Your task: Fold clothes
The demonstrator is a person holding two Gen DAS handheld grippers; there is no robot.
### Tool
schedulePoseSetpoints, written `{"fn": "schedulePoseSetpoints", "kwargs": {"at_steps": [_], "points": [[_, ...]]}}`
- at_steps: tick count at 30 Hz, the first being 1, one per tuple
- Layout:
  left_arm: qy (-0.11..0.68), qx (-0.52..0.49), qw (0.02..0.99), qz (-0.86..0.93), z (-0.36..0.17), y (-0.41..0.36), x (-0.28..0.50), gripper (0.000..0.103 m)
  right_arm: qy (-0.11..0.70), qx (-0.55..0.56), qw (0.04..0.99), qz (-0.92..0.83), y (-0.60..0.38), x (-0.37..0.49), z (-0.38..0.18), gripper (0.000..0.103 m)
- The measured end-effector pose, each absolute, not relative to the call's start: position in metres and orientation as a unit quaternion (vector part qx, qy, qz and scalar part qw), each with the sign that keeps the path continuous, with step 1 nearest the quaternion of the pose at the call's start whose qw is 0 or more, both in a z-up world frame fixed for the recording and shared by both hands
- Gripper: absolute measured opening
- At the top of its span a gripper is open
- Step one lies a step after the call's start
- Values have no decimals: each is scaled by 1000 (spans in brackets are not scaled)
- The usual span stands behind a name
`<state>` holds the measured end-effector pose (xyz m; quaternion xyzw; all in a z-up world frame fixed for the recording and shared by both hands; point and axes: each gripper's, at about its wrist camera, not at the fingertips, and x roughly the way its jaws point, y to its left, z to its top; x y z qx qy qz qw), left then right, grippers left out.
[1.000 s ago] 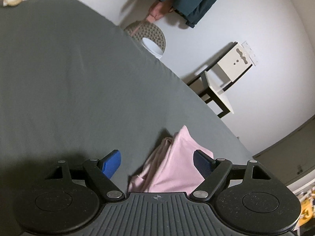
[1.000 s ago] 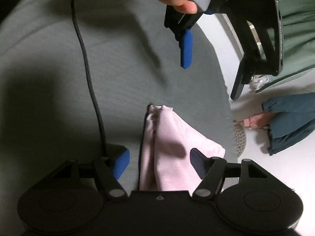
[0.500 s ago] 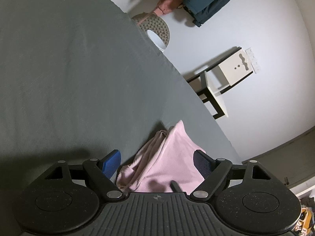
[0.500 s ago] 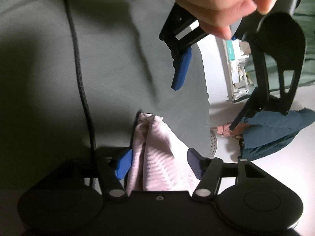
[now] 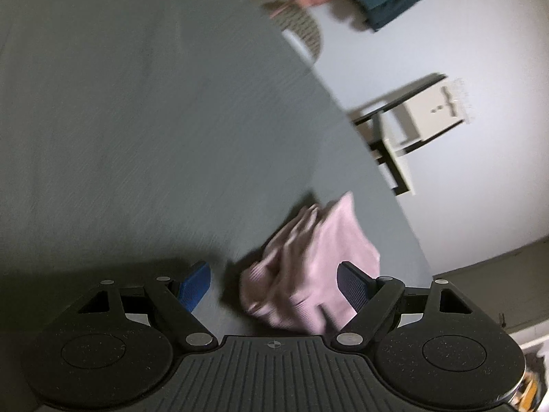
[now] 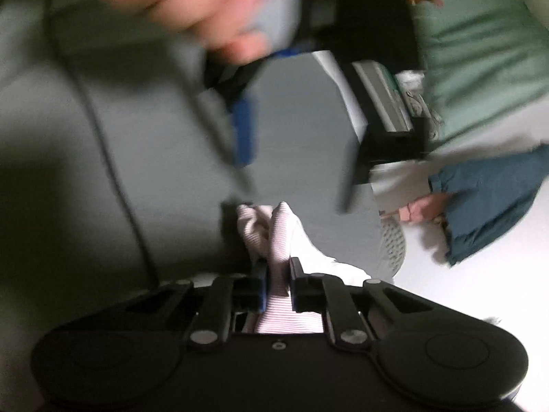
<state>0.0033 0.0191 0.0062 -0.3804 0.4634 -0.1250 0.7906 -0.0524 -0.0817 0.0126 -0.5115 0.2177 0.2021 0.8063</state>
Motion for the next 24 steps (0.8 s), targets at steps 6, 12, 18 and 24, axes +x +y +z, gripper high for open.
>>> {"fn": "schedulePoseSetpoints", "kwargs": {"at_steps": [6, 12, 18, 24], "points": [[482, -471, 721, -162, -24, 7, 5, 90, 243, -448, 835, 208, -90, -32, 35, 12], [474, -563, 649, -190, -48, -6, 1, 97, 248, -425, 845, 210, -104, -27, 45, 12], [454, -567, 660, -192, -59, -24, 9, 97, 246, -425, 844, 218, -100, -53, 41, 12], [435, -524, 699, -217, -55, -47, 19, 88, 246, -423, 842, 227, -100, -68, 40, 12]]}}
